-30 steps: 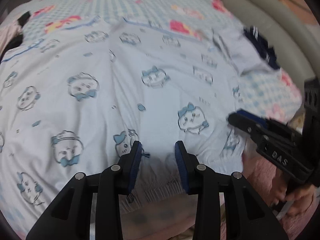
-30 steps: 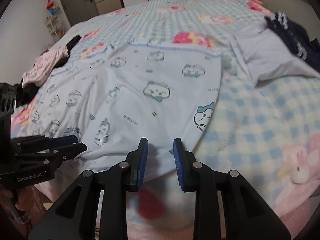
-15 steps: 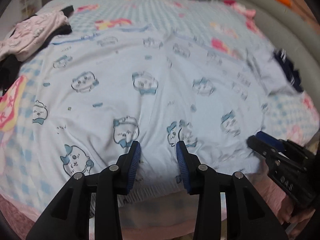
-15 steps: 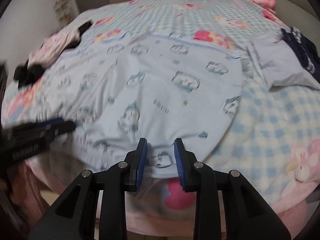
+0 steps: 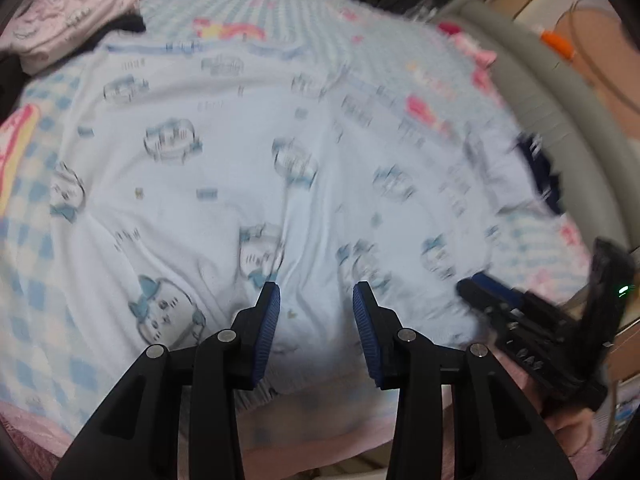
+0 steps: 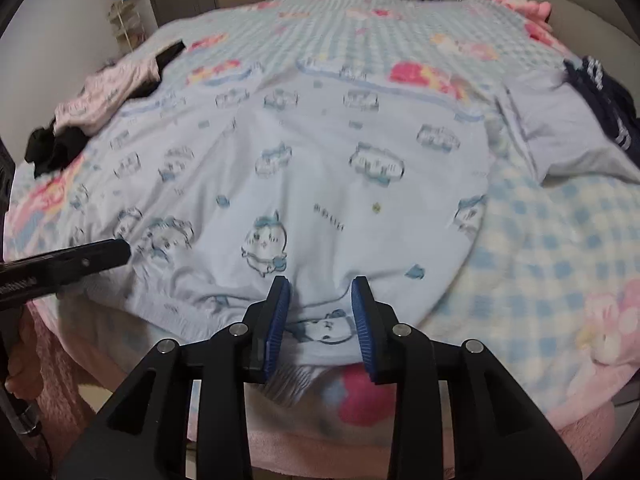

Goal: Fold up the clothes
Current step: 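Press both open grippers along the elastic waistband to smooth the pants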

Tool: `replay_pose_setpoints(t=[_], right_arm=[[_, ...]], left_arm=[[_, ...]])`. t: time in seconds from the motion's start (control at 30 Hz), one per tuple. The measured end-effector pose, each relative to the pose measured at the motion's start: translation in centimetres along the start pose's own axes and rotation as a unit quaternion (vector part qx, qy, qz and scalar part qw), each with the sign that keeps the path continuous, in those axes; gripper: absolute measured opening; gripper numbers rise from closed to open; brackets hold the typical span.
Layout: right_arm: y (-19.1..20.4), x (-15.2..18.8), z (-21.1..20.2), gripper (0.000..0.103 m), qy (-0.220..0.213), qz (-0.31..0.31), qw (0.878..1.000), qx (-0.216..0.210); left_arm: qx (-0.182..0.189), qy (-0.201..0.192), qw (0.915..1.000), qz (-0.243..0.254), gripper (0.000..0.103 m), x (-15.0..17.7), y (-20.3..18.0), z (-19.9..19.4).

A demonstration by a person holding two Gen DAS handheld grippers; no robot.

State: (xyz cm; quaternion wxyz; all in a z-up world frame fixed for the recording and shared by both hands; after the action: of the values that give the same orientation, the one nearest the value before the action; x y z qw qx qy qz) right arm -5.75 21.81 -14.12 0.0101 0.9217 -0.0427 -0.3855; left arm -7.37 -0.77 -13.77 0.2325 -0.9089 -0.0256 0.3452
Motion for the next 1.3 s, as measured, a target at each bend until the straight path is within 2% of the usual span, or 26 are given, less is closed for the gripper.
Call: replay_pose_setpoints(t=[0.1,0.23,0.3,0.33,0.37,0.43,0.47,0.57,0.7,0.77,0.9,1.0,1.17,1.3], right_arm=[[0.8,-0.4,-0.2,0.032,-0.008,-0.004,1.000,-0.009],[0.7,0.6,0.9,0.032,0.016,-0.014,1.000,0.001],[0.1,0.7,0.6,0.032,0.015,-0.003,1.000,0.000],[-0.2,0.4,0.2,0.032,0.011,0.008,1.000,-0.003],[-0.6,0.2,-0.2,0.032,0.006,0.019,1.000,-0.005],[-0.9,-0.3,-1.1,0.032,-0.012,0.034,0.999,-0.013],[-0.8,-0.4,-1.4,0.032,-0.020,0.036,0.999,-0.017],[-0.3,-0.3,-0.8,0.032,-0.013,0.027,0.999,-0.012],[-0.2,1.1,0.7,0.032,0.016,0.023,1.000,0.003],[-0.2,1.1,0.6,0.032,0.014,0.036,0.999,0.003],[-0.3,0.5,-0.3,0.032,-0.006,0.030,0.999,0.025],[-0.8,0.2,-0.9,0.033,-0.022,0.029,0.998,0.042],[-1.5,0.9,0.5,0.032,0.009,0.015,0.998,0.058],[-3.4,1.4,-0.3,0.032,0.013,0.014,0.995,0.094]], left_arm=[[-0.029,-0.013,0.9995,-0.001,0.041,-1.1,0.6,-0.5],[-0.079,0.020,0.9966,-0.002,0.041,-0.7,2.8,0.7],[-0.081,0.031,0.9962,-0.004,0.041,-0.1,3.6,0.5],[-0.079,0.034,0.9963,-0.007,0.041,0.2,3.9,0.4],[-0.062,0.020,0.9977,-0.022,0.041,0.0,4.0,-0.3],[0.000,-0.026,0.9968,-0.075,0.041,-0.8,4.2,-2.1],[0.005,-0.043,0.9953,-0.086,0.041,-1.3,4.5,-2.8],[-0.070,-0.056,0.9954,-0.035,0.041,-1.9,5.3,-3.7],[-0.066,-0.033,0.9961,-0.048,0.041,-0.4,7.4,-3.8],[-0.079,-0.028,0.9952,-0.050,0.041,0.7,8.3,-4.0],[-0.137,-0.028,0.9901,-0.011,0.041,0.7,7.8,-4.0],[-0.151,-0.010,0.9884,0.015,0.041,0.9,7.2,-3.3],[-0.173,0.022,0.9829,0.059,0.041,1.4,6.3,-2.2],[-0.190,0.046,0.9763,0.093,0.041,1.7,5.6,-1.5]])
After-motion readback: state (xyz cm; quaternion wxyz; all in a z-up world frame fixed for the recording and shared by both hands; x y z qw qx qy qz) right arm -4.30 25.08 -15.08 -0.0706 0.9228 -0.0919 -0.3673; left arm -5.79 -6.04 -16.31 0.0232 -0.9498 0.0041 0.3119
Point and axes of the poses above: each gripper's, at about its wrist camera, not at the fingertips, and z roughly the way its jaws point, y to its left, x to its underside, the point moved 4 cm from there along z, roughly the way its jaws point, and after that the axes turned 12 degrees about -y, right-handed, at the moved point
